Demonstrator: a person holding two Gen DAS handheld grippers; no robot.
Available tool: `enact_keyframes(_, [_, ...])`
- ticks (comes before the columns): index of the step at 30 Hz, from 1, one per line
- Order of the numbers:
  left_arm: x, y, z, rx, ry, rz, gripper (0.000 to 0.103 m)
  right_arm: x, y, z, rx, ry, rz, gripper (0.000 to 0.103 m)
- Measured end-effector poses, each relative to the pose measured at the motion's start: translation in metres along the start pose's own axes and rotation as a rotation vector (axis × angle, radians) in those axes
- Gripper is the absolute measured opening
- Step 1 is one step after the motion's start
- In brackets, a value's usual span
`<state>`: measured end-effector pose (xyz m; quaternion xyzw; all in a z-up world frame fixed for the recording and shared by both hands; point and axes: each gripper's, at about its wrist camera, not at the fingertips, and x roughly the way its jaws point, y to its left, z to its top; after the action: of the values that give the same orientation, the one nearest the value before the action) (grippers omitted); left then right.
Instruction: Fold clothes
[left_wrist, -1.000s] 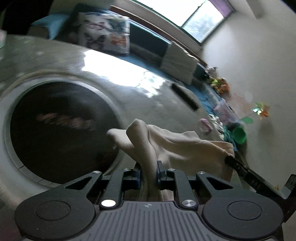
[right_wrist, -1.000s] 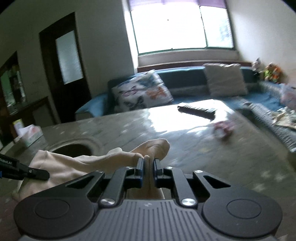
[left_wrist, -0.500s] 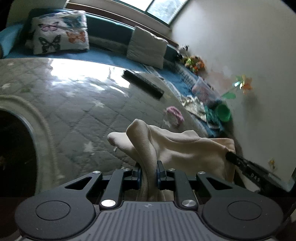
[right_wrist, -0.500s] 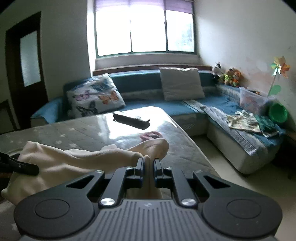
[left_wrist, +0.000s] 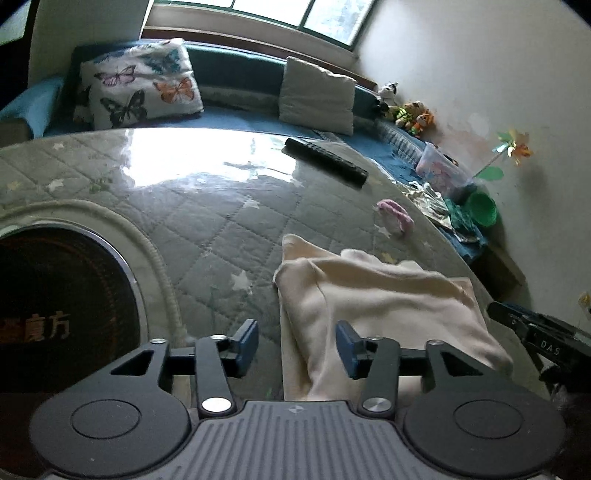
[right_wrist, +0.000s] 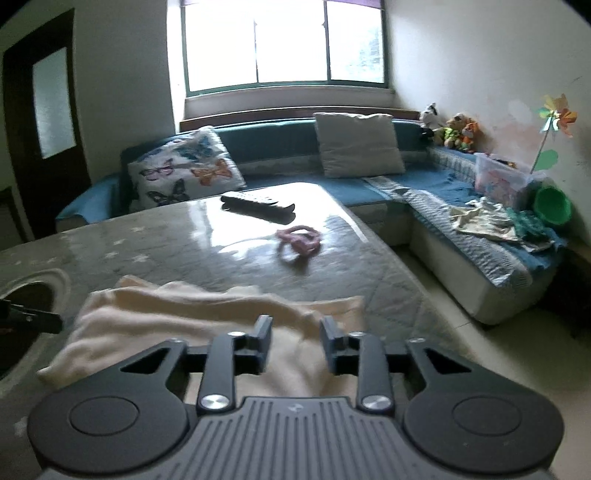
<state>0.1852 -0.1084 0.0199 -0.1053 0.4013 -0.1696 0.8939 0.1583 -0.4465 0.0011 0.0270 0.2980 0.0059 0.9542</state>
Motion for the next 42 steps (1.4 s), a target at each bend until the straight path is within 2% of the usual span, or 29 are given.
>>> enact_keyframes(6, [-0.007, -0.015, -0.013, 0.051, -0.003, 0.001, 0.056, -0.015, 0.025, -0.024, -0.016, 0.019, 0.058, 0.041])
enact_keyframes(11, [-0.010, -0.019, -0.025, 0.080, 0.003, 0.022, 0.059, -0.011, 0.032, -0.041, -0.021, 0.052, 0.042, 0.043])
enact_keyframes(14, [-0.014, -0.018, -0.035, 0.087, 0.007, 0.030, 0.066, -0.013, 0.038, -0.044, -0.064, 0.042, 0.026, 0.045])
enact_keyframes(16, [-0.019, -0.016, -0.041, 0.093, 0.005, 0.043, 0.070, -0.015, 0.043, -0.042, -0.083, 0.038, 0.030, 0.052])
enact_keyframes(22, [-0.033, -0.010, -0.056, 0.083, -0.009, 0.084, 0.087, -0.007, 0.060, -0.030, -0.137, 0.031, 0.059, 0.058])
enact_keyframes(27, [-0.042, -0.005, -0.066, 0.079, -0.026, 0.104, 0.093, 0.004, 0.072, -0.043, -0.161, 0.065, 0.071, 0.059])
enact_keyframes(29, [-0.044, -0.005, -0.069, 0.086, -0.031, 0.109, 0.096, -0.001, 0.074, -0.046, -0.167, 0.051, 0.062, 0.060])
enact_keyframes(31, [-0.044, -0.006, -0.072, 0.093, -0.030, 0.112, 0.101, -0.005, 0.074, -0.044, -0.158, 0.053, 0.065, 0.066])
enact_keyframes(35, [-0.044, -0.007, -0.080, 0.107, -0.028, 0.120, 0.103, -0.010, 0.081, -0.039, -0.163, 0.024, 0.087, 0.072])
enact_keyframes(42, [-0.049, -0.008, -0.089, 0.120, -0.025, 0.132, 0.103, 0.001, 0.094, -0.049, -0.183, 0.057, 0.082, 0.078])
